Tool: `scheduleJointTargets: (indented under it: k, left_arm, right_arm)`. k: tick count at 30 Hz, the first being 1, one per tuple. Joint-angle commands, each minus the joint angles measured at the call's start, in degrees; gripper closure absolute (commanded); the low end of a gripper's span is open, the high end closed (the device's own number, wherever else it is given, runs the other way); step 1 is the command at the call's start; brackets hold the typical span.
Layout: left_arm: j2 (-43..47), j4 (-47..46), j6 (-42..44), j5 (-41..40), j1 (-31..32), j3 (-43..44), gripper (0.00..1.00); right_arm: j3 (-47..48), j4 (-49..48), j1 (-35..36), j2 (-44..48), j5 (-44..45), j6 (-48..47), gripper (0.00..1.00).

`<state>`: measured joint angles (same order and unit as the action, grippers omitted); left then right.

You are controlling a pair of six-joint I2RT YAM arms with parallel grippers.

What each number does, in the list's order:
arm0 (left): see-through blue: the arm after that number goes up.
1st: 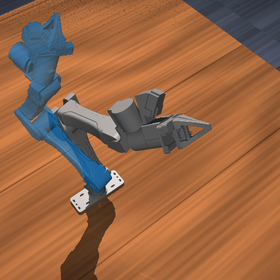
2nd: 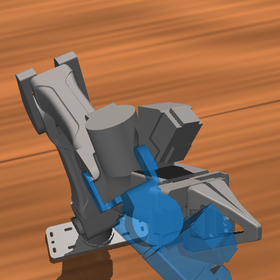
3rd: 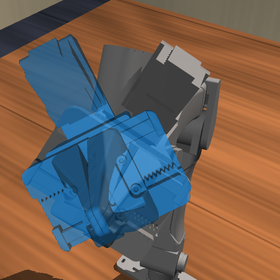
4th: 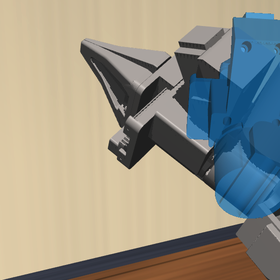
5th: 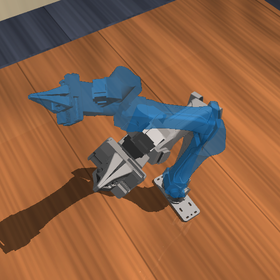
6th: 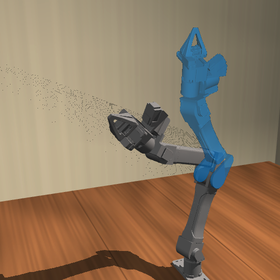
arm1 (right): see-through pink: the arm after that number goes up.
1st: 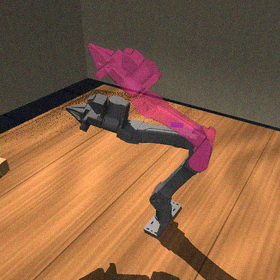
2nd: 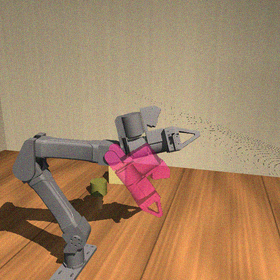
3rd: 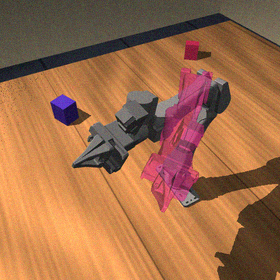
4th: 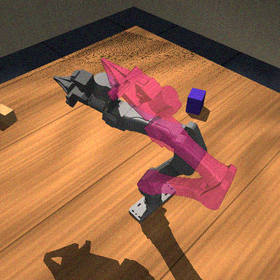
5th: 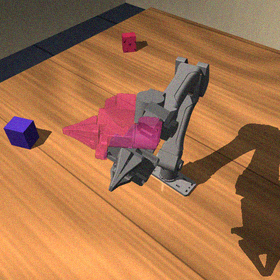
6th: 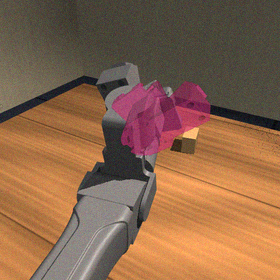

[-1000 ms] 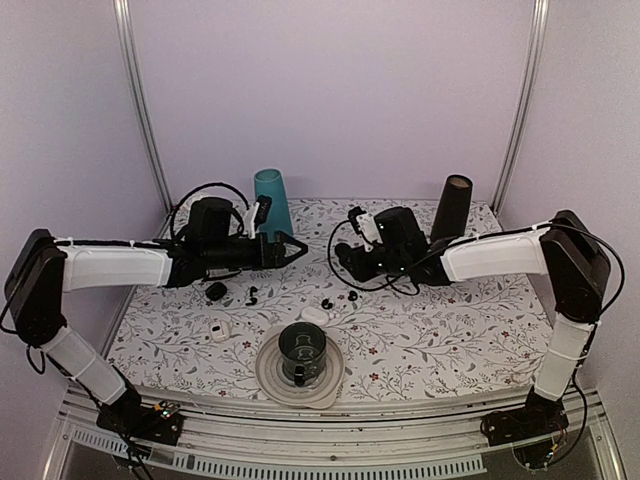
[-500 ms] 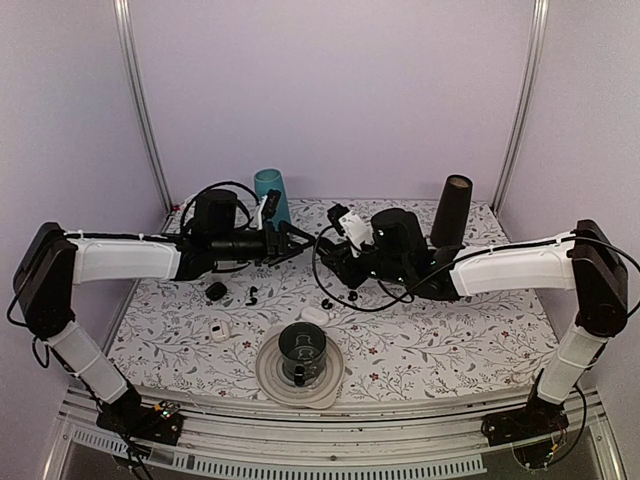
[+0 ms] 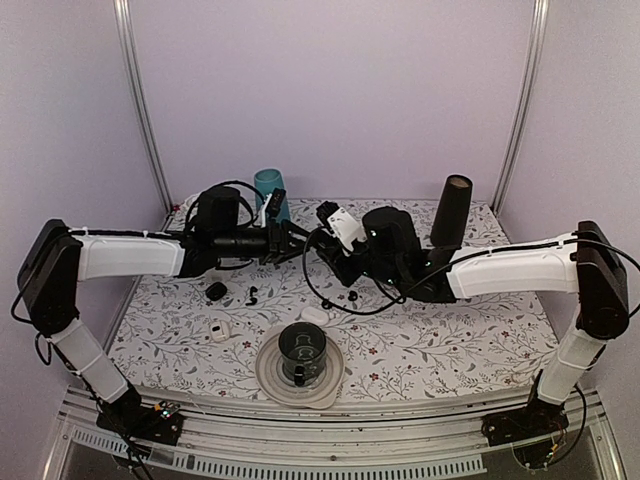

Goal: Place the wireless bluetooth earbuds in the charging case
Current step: Pass from the right arm to the left

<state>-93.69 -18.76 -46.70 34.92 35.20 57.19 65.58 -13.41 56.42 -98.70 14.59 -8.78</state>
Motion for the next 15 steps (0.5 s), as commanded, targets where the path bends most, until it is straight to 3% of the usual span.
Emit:
scheduleJointTargets:
  k: [1, 11, 15]
  left_arm:
    - [-1.55, -0.56, -0.07, 2.21, -0.32, 2.06, 0.51]
    - [-2.59, -2.14, -1.24, 3.45, -0.08, 2.87, 0.55]
    - [-2.92, -2.32, -1.34, 3.66, -0.05, 3.43, 0.66]
  right_arm:
    - [2.40, -0.49, 1.17, 0.40, 1.58, -2.56, 0.71]
    - [3.23, 1.63, 1.83, 0.02, -0.56, -4.39, 0.71]
    - [3.09, 2.36, 1.88, 0.16, -1.70, -4.50, 0.71]
